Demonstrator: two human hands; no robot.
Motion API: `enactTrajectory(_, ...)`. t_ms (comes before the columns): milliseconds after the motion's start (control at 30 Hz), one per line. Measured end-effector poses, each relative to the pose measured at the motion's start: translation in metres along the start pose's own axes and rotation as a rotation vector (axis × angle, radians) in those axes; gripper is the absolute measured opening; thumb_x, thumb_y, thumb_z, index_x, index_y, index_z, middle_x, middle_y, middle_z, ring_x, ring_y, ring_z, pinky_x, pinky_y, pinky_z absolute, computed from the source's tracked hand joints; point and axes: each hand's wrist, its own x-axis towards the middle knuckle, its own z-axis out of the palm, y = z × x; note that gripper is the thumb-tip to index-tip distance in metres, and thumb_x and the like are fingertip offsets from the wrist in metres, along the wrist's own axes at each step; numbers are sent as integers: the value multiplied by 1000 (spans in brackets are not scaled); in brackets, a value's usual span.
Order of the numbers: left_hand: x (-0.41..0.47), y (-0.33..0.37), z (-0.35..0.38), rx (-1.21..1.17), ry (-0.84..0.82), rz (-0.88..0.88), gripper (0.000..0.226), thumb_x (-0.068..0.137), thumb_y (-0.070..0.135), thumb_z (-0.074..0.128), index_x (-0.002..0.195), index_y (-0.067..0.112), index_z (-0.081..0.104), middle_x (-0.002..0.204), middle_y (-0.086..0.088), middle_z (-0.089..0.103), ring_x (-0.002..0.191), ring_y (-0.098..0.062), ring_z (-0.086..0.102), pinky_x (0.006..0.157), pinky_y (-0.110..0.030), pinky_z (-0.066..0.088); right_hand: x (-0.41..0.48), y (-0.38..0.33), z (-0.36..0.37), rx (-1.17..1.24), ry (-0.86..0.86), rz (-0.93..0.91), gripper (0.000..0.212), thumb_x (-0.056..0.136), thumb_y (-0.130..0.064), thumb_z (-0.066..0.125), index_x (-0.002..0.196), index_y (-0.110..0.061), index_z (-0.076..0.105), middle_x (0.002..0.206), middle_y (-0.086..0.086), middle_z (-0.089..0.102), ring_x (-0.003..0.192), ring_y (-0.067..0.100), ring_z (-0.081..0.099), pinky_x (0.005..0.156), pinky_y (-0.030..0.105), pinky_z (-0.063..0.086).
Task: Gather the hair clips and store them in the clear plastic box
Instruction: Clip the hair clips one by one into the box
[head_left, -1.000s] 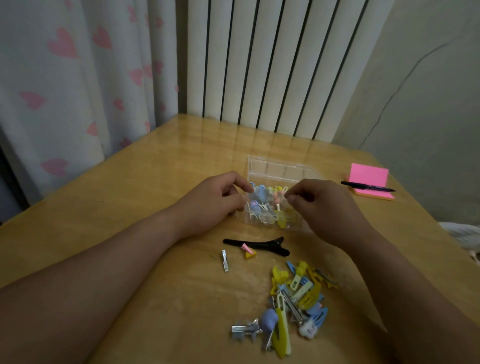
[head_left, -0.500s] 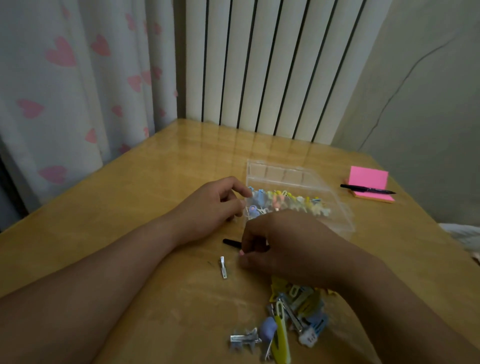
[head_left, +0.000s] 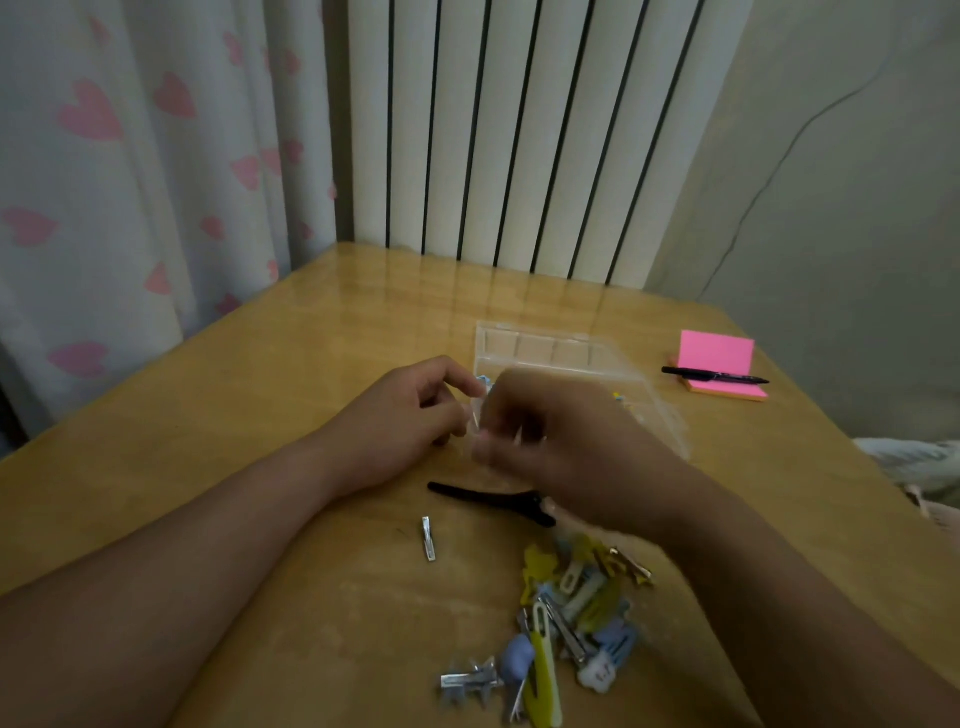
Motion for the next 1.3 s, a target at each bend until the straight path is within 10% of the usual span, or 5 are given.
enactTrajectory(167,1,-2,2,9,8,-19,21,100,13,65,115,26,72,80,-1,67,79,-15,65,92,-49,54,4,60,-26,98,351,278,9,94,-31,77,95,-30,69,90,-8,71,86,9,68,72,31,56)
enactTrajectory(1300,2,-4,2,3,14,-9,20,101,10,65,116,22,72,73,9,66,76,-9,64,91,-46,55,12,73,4,-93,349,374,15,96,-41,71,92,-30,79,86,-14,74,79,7,67,72,42,61)
